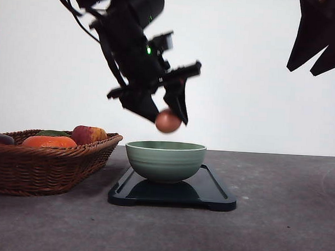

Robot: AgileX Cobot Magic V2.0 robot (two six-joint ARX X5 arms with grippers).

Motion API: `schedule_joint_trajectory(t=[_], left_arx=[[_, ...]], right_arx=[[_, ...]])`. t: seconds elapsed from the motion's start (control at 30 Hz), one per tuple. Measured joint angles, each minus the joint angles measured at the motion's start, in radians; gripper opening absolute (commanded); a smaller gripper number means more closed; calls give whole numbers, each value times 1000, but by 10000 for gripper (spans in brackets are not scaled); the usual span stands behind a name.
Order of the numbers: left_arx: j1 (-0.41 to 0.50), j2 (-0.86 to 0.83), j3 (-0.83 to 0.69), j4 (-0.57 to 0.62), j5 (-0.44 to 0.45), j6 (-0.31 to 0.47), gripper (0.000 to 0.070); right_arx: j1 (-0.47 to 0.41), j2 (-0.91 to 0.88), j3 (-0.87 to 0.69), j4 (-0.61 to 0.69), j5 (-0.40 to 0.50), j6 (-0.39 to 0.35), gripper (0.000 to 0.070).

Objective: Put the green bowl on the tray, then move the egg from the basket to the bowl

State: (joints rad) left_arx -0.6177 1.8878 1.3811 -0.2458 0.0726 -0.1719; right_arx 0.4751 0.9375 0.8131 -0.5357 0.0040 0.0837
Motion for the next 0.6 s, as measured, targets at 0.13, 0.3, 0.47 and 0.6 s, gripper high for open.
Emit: schedule_joint_trajectory(t=[0.13,0.3,0.47,0.6], left_arx=[[0,44,0,-5,-10,0,223],[-1,68,0,-3,-14,0,224],[-1,94,0,0,-14,15,226],[-2,112,0,-1,-14,22,230]], right_arx=[[0,0,0,0,0,0,277],[0,0,0,-1,0,0,277],[0,0,0,-2,-2,0,277],[0,0,0,-8,-3,0,277]])
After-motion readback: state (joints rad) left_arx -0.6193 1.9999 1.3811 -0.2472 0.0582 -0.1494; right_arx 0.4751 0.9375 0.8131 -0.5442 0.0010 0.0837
